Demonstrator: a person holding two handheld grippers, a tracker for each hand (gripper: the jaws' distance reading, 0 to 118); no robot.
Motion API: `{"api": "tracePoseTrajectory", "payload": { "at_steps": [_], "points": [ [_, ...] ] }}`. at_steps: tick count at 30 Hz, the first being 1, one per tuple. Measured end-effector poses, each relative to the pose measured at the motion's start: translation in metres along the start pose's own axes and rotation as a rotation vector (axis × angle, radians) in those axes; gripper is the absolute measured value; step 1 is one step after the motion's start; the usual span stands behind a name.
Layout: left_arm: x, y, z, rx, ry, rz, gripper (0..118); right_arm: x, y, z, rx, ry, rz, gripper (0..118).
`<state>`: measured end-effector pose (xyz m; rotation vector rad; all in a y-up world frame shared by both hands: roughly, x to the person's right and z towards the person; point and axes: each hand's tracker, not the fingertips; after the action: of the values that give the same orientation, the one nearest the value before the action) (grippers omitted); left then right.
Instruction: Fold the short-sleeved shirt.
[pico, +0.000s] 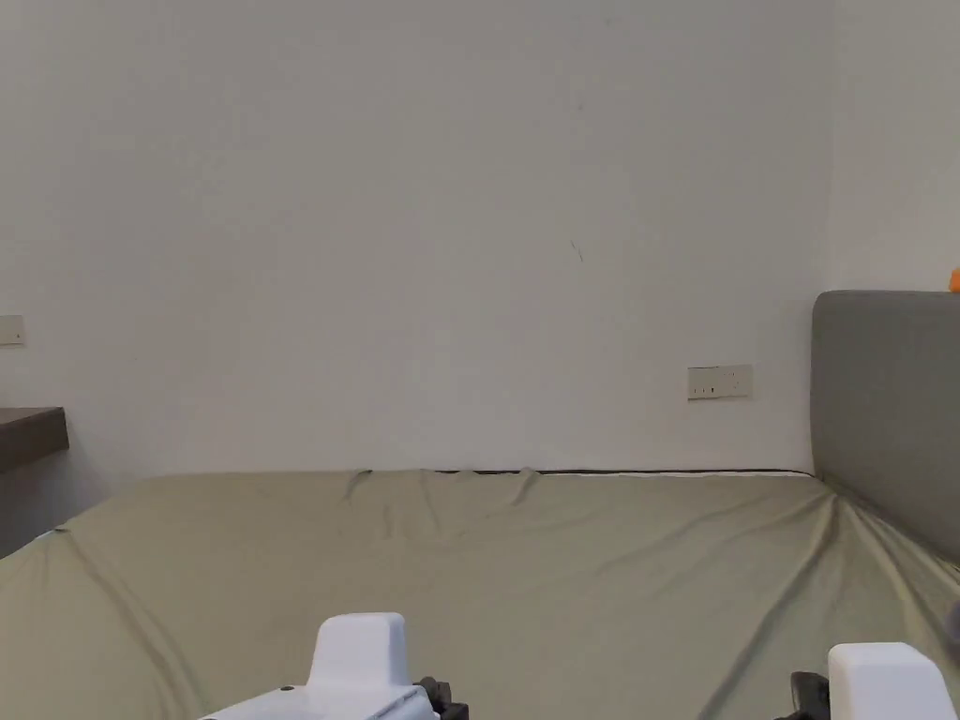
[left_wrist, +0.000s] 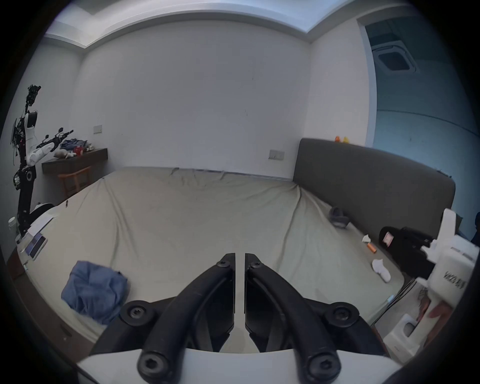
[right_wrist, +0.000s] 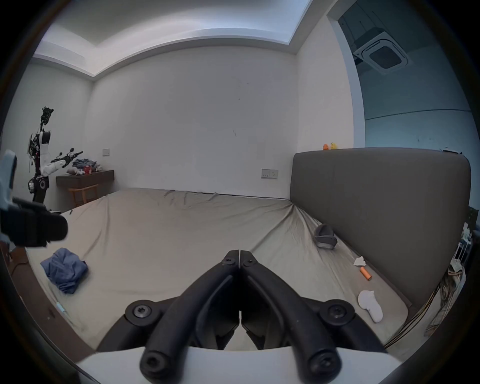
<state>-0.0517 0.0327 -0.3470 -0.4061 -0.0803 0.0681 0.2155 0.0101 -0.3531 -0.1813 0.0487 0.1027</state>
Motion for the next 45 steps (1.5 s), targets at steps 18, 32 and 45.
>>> {"api": "tracePoseTrajectory", "payload": {
  "at_steps": [18, 32, 45],
  "points": [
    [0.008, -0.005, 0.043, 0.049, -0.071, 0.074, 117, 0.009, 0.002, 0.04, 0.123, 0.062, -0.113, 118],
    [0.008, -0.008, 0.053, 0.143, 0.054, -0.016, 117, 0.012, 0.0, 0.038, 0.143, 0.005, -0.128, 118],
    [0.014, 0.003, 0.089, 0.26, 0.152, -0.165, 118, -0.013, 0.002, 0.049, 0.169, -0.039, -0.021, 118]
  ]
}}
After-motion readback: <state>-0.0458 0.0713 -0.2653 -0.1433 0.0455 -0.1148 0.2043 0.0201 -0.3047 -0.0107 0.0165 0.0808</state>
